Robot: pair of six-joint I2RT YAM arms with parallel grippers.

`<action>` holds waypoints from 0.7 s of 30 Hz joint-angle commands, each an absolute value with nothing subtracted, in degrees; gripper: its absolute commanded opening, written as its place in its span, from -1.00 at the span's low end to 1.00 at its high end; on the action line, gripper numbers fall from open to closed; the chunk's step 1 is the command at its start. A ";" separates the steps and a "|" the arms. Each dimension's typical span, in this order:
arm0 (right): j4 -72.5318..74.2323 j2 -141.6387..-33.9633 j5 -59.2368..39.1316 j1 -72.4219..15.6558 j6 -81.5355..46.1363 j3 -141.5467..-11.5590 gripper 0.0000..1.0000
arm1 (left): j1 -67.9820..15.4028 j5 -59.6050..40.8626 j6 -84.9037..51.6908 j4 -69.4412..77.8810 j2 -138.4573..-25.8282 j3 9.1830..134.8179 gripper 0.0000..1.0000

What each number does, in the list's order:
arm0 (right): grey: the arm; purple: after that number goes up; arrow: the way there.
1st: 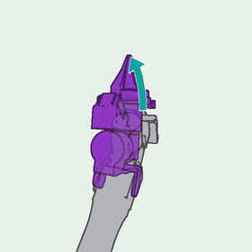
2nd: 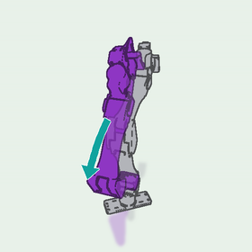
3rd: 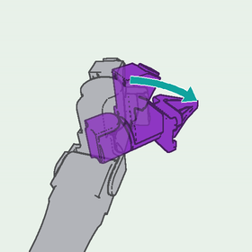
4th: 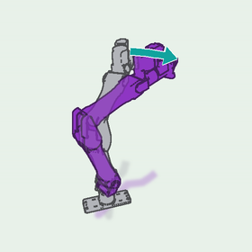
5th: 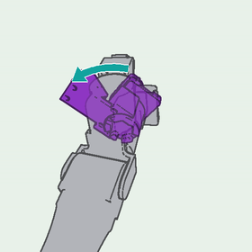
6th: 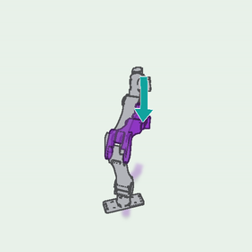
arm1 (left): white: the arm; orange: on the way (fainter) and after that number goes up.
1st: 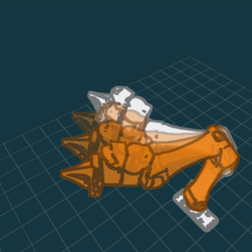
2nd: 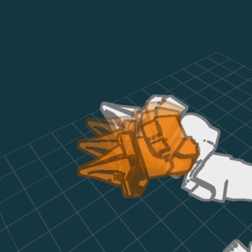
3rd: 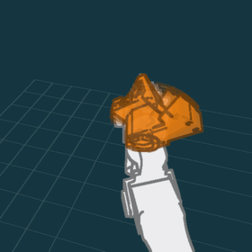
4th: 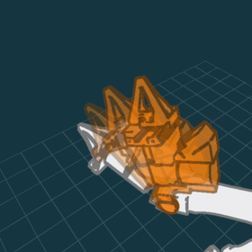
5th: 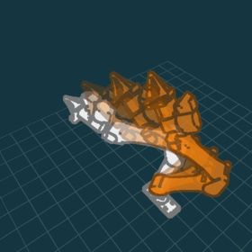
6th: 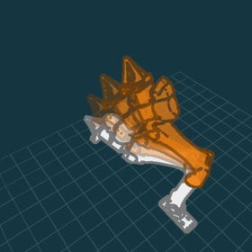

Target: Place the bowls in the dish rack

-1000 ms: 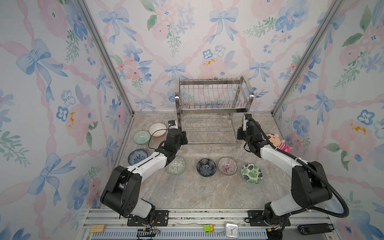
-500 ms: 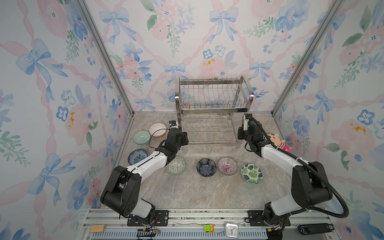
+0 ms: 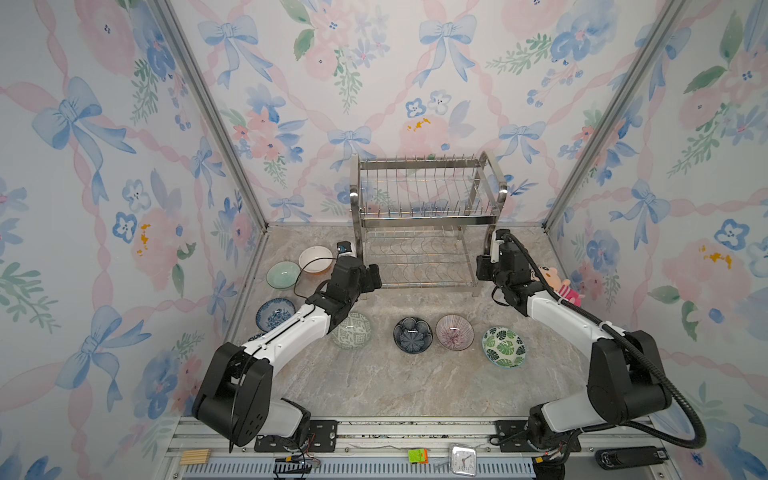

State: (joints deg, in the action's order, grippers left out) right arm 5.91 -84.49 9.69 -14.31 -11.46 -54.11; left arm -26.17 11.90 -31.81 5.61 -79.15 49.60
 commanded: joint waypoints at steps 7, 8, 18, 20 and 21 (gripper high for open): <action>1.12 -78.92 11.50 -14.85 -13.70 -51.93 0.94 | -25.76 15.60 -31.98 -3.09 -74.54 49.06 0.96; 0.82 -78.23 11.77 -15.00 -13.69 -51.38 0.93 | -25.71 15.72 -32.19 -3.94 -74.04 48.96 0.96; -4.72 -72.65 19.42 -17.36 -12.54 -48.22 0.93 | -23.68 12.81 -31.20 -13.44 -67.11 48.94 0.96; -5.87 -70.89 21.08 -17.77 -15.07 -47.24 0.93 | -22.96 13.25 -31.16 -15.70 -65.47 48.79 0.96; -5.68 -69.98 21.13 -17.81 -16.08 -46.51 0.93 | -22.45 12.98 -31.10 -16.47 -64.80 48.63 0.96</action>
